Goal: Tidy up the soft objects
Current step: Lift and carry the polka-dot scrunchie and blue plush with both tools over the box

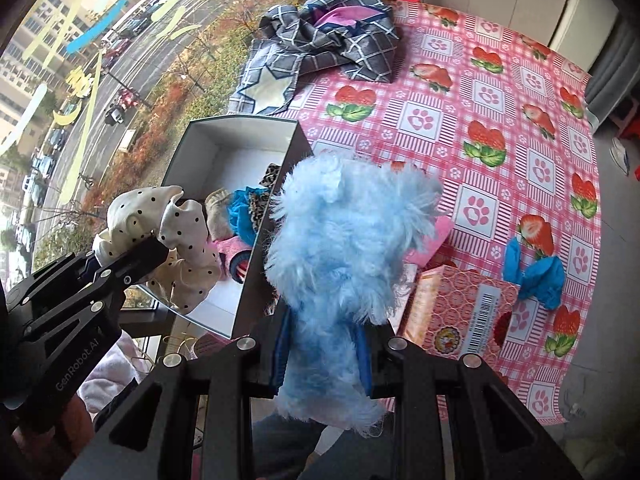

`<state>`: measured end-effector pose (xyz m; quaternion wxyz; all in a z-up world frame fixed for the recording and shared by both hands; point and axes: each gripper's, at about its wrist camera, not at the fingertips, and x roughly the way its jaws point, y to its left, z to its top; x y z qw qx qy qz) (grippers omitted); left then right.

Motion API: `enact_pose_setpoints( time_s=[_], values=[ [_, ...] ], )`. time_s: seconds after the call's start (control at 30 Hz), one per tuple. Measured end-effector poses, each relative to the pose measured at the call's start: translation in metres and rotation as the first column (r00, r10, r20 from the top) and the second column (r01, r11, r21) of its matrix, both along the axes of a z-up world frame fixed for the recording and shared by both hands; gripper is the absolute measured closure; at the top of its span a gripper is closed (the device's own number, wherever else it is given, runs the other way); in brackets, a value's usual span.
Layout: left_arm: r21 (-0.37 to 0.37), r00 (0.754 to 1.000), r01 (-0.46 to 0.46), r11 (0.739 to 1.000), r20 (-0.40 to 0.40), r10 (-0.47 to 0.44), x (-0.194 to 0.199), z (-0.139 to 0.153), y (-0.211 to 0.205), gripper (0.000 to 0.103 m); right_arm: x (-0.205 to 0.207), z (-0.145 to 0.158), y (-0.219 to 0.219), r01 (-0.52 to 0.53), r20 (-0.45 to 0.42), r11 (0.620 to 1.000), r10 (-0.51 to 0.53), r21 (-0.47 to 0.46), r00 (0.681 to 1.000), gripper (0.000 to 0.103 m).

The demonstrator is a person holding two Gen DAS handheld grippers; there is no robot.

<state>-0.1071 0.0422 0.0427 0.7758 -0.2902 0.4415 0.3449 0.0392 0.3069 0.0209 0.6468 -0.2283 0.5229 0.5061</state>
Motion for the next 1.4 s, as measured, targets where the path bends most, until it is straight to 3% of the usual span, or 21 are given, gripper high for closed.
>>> enact_pose_setpoints(
  time_s=[0.33,1.4],
  values=[
    [-0.024,0.993,-0.116,0.993,-0.009,0.116,-0.04,-0.008,0.01,0.083,-0.033,-0.002,0.023,-0.104,0.0,0.995,0.104,-0.003,0.995,0.074],
    [-0.039,0.985,-0.174,0.984,-0.027,0.173,-0.057,-0.013,0.024,0.083,-0.046,-0.004,0.05,-0.171,-0.011,0.985,0.171,-0.006,0.985,0.074]
  ],
)
